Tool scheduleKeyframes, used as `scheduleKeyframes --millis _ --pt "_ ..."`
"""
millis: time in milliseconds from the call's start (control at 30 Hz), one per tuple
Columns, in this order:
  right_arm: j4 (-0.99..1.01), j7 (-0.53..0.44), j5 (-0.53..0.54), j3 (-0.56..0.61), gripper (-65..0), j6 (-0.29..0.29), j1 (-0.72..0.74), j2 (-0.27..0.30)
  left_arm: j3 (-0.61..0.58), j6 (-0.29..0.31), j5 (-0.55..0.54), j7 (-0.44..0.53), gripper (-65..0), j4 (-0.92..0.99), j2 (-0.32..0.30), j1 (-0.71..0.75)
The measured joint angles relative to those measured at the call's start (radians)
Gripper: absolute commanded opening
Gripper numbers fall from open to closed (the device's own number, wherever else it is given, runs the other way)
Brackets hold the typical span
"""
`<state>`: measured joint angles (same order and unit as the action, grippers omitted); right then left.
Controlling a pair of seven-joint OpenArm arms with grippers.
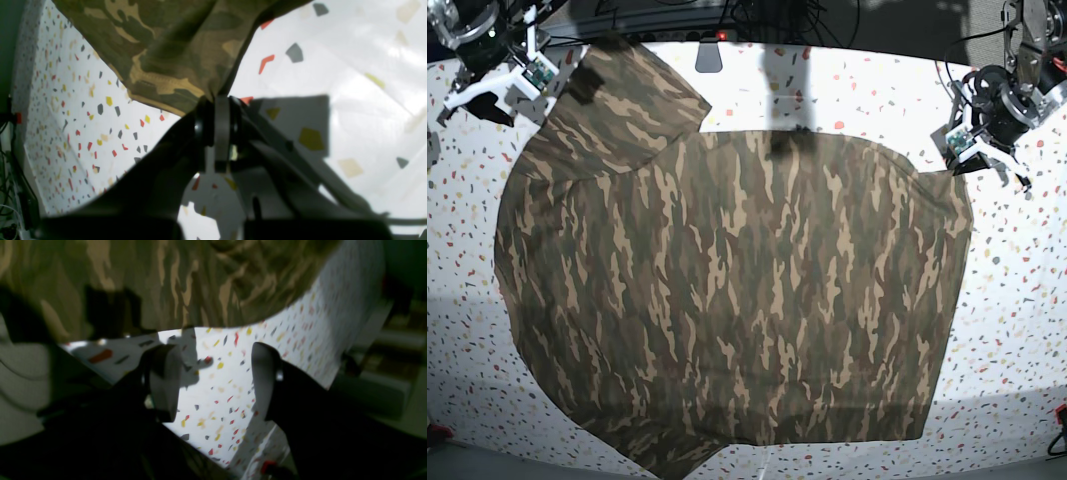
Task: Fold the T-shirt properly
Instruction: 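Close both grippers on the shirt's edge corners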
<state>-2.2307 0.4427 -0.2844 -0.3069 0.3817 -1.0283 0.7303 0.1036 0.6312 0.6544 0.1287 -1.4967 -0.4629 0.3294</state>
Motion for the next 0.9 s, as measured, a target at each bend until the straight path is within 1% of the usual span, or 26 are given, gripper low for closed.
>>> scheduleKeyframes --millis 67,133,200,267,367,533,633,700,733,800,900 --pt "0.021 -0.008 0.000 0.001 -31.2 0.020 0.005 0.037 0.000 0.000 0.000 0.003 -65.0 0.000 0.000 0.000" --pt "0.053 -0.016 0.000 0.008 -31.2 0.018 0.006 0.072 0.000 0.000 0.000 0.002 -65.0 0.000 0.000 0.000" --pt "0.091 -0.027 -0.001 0.022 -31.2 0.017 0.006 0.094 0.000 0.000 0.000 0.002 -65.0 0.000 0.000 0.000" --pt "0.138 -0.069 -0.041 0.049 -31.2 0.017 0.006 0.106 0.000 0.000 0.000 0.002 -65.0 0.000 0.000 0.000" --pt "0.203 -0.112 -0.097 0.109 -31.2 0.017 0.037 0.104 0.000 0.000 0.000 0.003 -65.0 0.000 0.000 0.000" --pt "0.272 -0.109 -0.117 0.245 -31.2 0.011 0.161 0.103 0.000 0.000 0.000 0.003 -65.0 0.000 0.000 0.000" --pt "0.314 -0.097 -0.158 0.333 -31.2 0.010 0.230 0.103 0.000 0.000 -0.001 0.003 -65.0 0.000 0.000 0.000" --pt "0.340 -0.074 -0.162 0.387 -31.2 0.013 0.271 0.103 0.000 0.000 0.000 0.002 -65.0 0.000 0.000 0.000" --pt "0.344 -0.056 -0.183 0.408 -31.2 0.009 0.286 0.103 0.000 0.000 0.000 0.002 -65.0 0.000 0.000 0.000" --pt "0.347 -0.032 -0.210 0.440 -31.2 0.008 0.311 0.104 0.000 0.000 -0.001 0.003 -65.0 0.000 0.000 0.000" --pt "0.356 -0.034 -0.211 0.460 -31.2 0.005 0.326 0.104 0.000 0.000 0.000 0.003 -65.0 0.000 0.000 0.000"
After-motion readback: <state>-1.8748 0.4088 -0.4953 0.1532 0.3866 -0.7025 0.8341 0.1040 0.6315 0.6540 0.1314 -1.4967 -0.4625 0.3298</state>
